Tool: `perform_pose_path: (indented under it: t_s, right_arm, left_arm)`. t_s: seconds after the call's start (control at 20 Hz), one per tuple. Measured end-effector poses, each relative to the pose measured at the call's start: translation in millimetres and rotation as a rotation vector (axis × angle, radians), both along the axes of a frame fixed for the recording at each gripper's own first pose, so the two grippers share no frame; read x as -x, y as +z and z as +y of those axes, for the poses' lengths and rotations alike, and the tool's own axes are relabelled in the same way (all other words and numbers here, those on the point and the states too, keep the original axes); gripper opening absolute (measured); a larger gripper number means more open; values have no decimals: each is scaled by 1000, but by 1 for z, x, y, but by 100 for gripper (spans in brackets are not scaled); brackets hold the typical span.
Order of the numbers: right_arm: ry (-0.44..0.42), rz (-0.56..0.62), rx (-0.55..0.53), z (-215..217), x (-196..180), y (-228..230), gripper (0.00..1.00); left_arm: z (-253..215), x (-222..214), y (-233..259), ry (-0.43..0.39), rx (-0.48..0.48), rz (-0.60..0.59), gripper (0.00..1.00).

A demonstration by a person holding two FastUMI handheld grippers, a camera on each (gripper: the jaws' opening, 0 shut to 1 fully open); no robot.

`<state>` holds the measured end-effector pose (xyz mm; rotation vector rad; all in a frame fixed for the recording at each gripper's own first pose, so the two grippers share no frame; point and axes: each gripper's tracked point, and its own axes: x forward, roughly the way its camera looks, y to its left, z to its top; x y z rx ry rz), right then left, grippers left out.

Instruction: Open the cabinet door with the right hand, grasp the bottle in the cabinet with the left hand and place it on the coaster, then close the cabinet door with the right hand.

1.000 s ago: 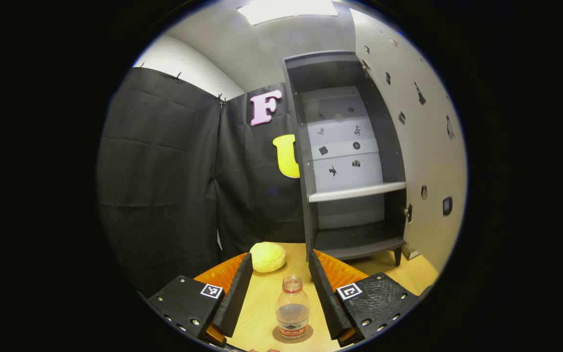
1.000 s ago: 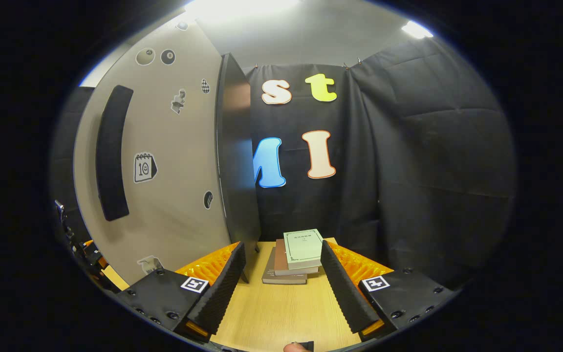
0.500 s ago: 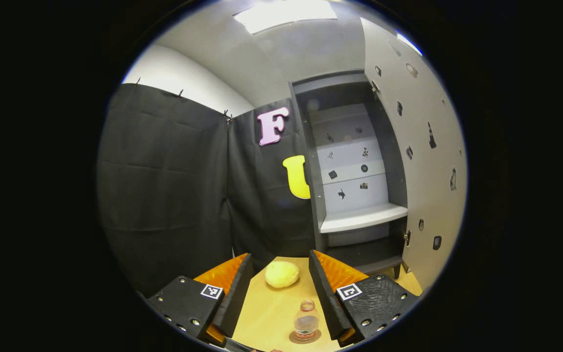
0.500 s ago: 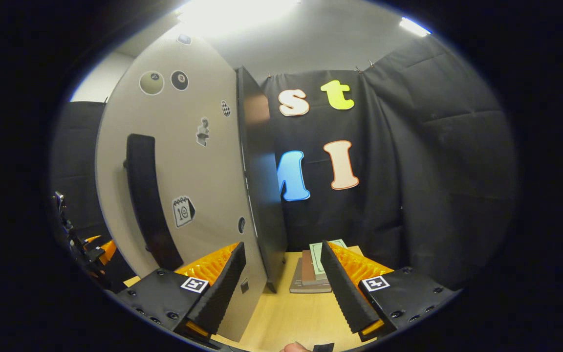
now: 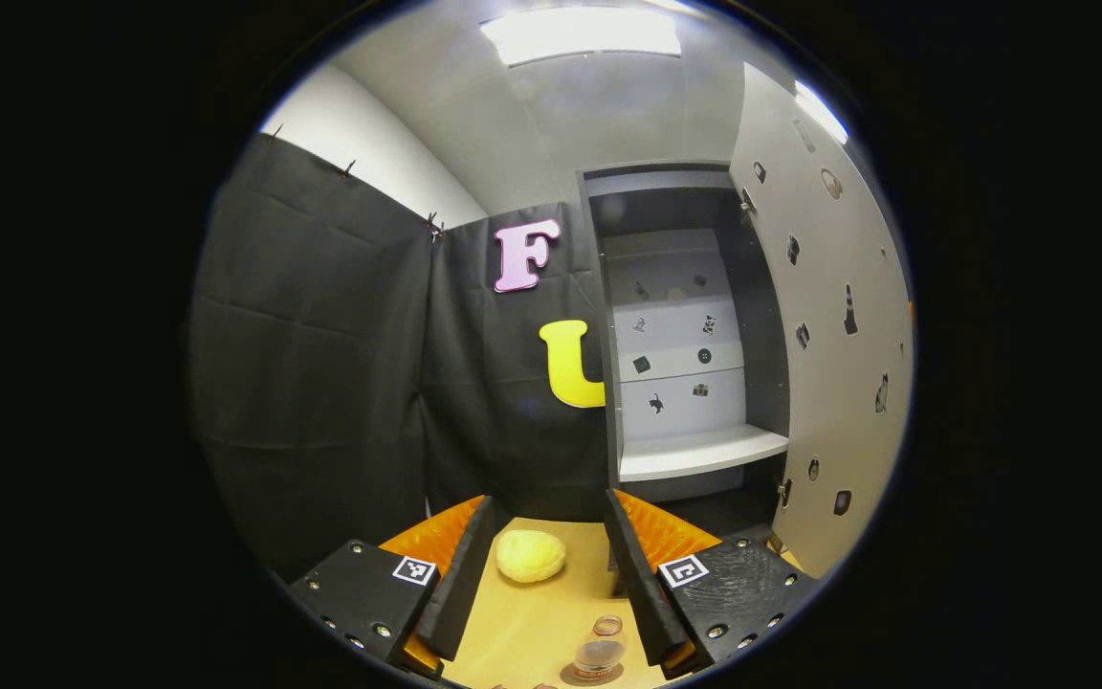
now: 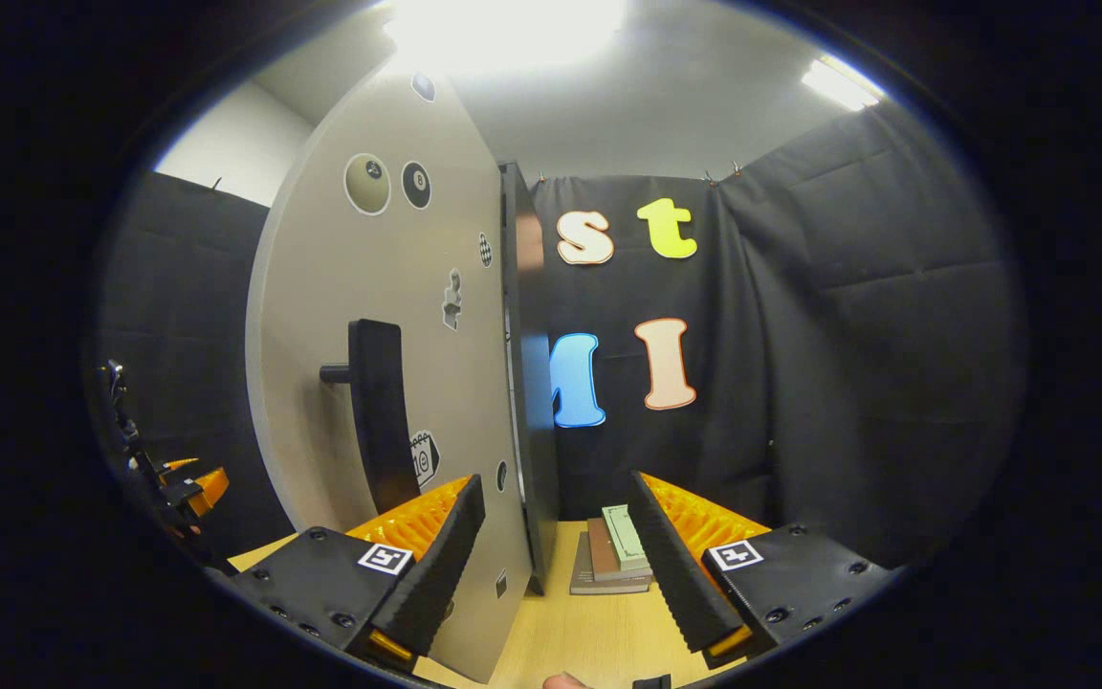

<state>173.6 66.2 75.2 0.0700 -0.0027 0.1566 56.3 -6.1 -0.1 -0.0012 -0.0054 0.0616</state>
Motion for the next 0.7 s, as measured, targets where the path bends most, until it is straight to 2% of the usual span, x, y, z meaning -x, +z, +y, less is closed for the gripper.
perform_pose_path:
  t_s: [0.1, 0.15, 0.35, 0.55, 0.7]
  right_arm:
    - [7, 8, 1, 14, 1, 0, 96]
    - [15, 12, -1, 20, 2, -1, 96]
    - [48, 14, 12, 57, 8, 2, 96]
    - [43, -4, 53, 79, 5, 6, 96]
    - [46, -4, 53, 96, 2, 5, 97]
  left_arm:
    - [9, -7, -4, -16, -6, 4, 67]
    - [13, -10, -4, -22, -5, 1, 64]
    - [30, -17, -13, -35, 21, 6, 64]
    - [45, -23, -16, -51, 62, 4, 65]
    - [59, -25, -13, -55, 51, -7, 66]
